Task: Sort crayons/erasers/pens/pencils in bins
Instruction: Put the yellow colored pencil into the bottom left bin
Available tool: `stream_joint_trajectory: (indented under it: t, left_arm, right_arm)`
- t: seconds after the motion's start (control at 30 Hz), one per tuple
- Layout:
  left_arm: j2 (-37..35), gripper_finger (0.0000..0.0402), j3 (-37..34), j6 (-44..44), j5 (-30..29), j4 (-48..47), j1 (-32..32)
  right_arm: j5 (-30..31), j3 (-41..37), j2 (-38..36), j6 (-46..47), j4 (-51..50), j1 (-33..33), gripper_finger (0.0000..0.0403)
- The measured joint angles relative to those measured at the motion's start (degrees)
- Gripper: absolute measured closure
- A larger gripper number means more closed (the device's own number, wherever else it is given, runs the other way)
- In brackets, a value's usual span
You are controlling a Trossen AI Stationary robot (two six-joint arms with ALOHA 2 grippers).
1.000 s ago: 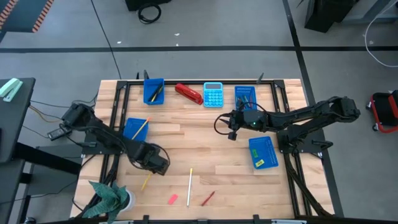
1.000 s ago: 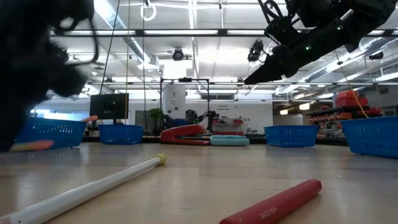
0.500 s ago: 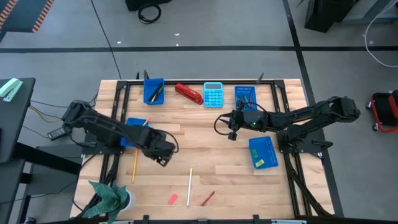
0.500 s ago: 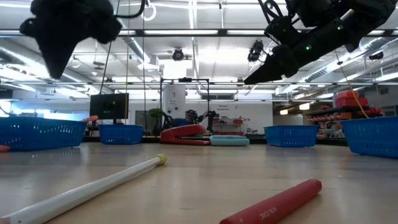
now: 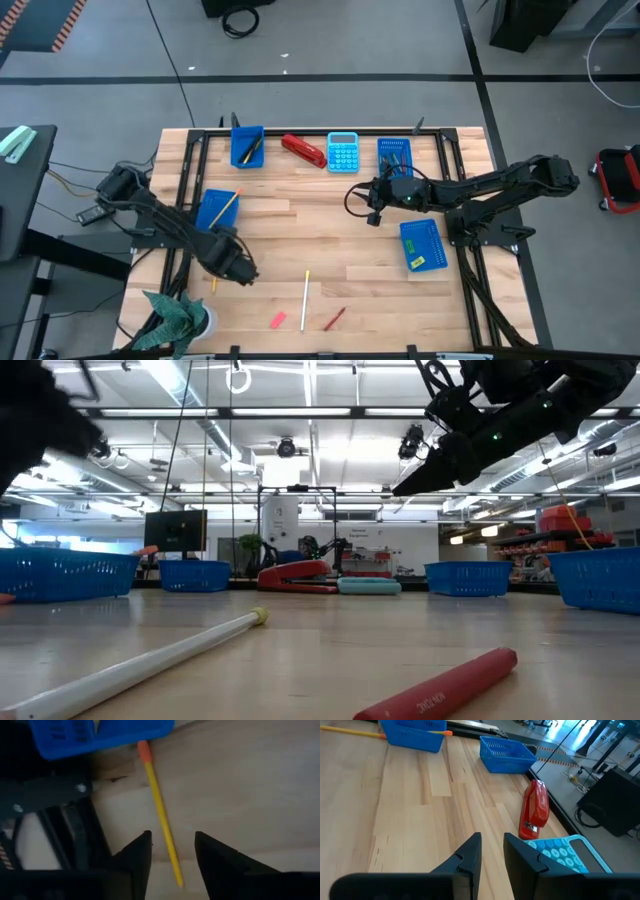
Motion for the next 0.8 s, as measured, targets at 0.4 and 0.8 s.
stream_joint_trajectory:
  t: [0.4, 0.8]
  left_arm:
    - [-0.62, 0.0255, -16.66, -4.87, 1.51, 20.8, -0.32]
    - [-0.7, 0.0298, -14.63, -0.89, 3.55, 25.63, -1.6]
  right_arm:
    - [0.0, 0.01, 0.0, -0.03, 1.01, 0.0, 0.0315]
    - [-0.02, 0.01, 0.0, 0.03, 0.99, 0.0, 0.0315]
